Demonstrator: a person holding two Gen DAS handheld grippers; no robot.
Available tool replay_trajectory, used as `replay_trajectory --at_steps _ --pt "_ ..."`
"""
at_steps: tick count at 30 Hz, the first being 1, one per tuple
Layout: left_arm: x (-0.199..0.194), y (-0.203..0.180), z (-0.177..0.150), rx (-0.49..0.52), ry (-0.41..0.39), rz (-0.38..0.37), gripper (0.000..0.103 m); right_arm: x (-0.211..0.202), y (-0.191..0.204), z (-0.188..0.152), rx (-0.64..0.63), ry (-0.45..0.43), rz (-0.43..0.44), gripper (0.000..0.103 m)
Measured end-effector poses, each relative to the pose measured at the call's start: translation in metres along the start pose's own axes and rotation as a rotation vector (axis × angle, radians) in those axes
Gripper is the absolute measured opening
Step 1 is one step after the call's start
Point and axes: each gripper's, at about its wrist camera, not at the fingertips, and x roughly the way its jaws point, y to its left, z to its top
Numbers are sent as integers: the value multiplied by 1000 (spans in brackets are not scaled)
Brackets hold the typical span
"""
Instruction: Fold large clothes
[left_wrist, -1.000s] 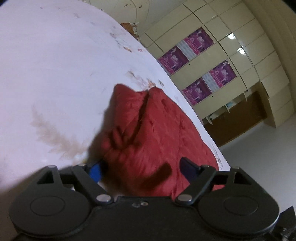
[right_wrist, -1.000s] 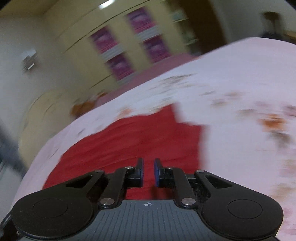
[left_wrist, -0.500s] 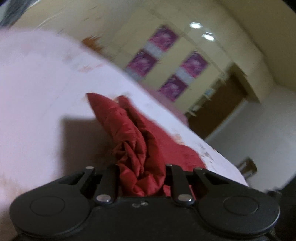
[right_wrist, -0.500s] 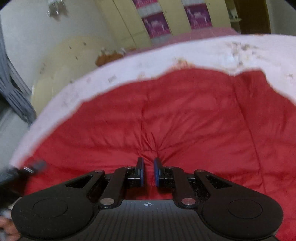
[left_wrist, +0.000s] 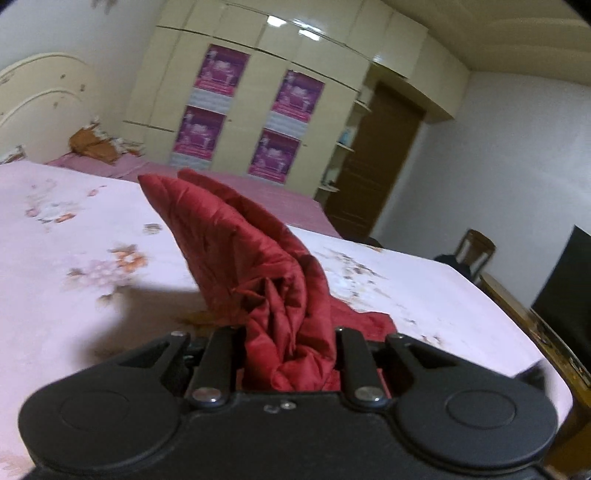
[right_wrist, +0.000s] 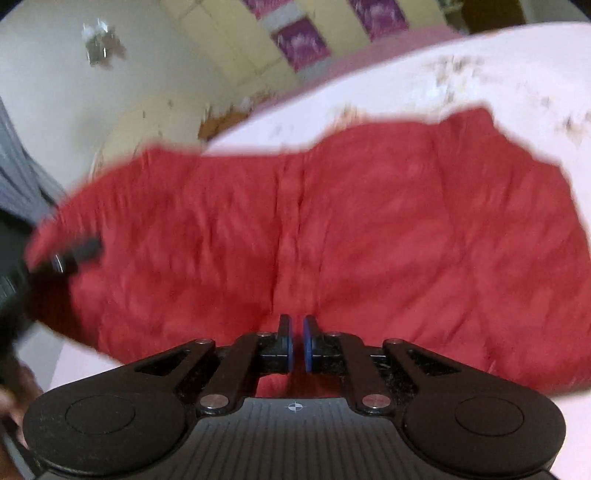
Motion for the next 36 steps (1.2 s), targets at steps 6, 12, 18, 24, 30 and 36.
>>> replay_trajectory --at_steps 6,12,18,24,30,36 --pt "20 -37 6 86 18 -33 18 -5 -18 -3 60 -50 35 2" --pt "53 -83 0 119 56 -80 18 -68 -83 14 149 -197 -32 2" --pt "110 -142 -21 200 195 -128 19 -114 -149 23 234 -258 -60 3" --pt "167 -172 -73 175 339 -227 63 -136 -183 37 288 -305 -101 34" --pt "129 -171 -60 144 312 -298 67 -166 -186 51 216 -374 -42 65" --pt "101 -83 -12 87 144 -75 50 -143 -141 84 45 -332 55 32"
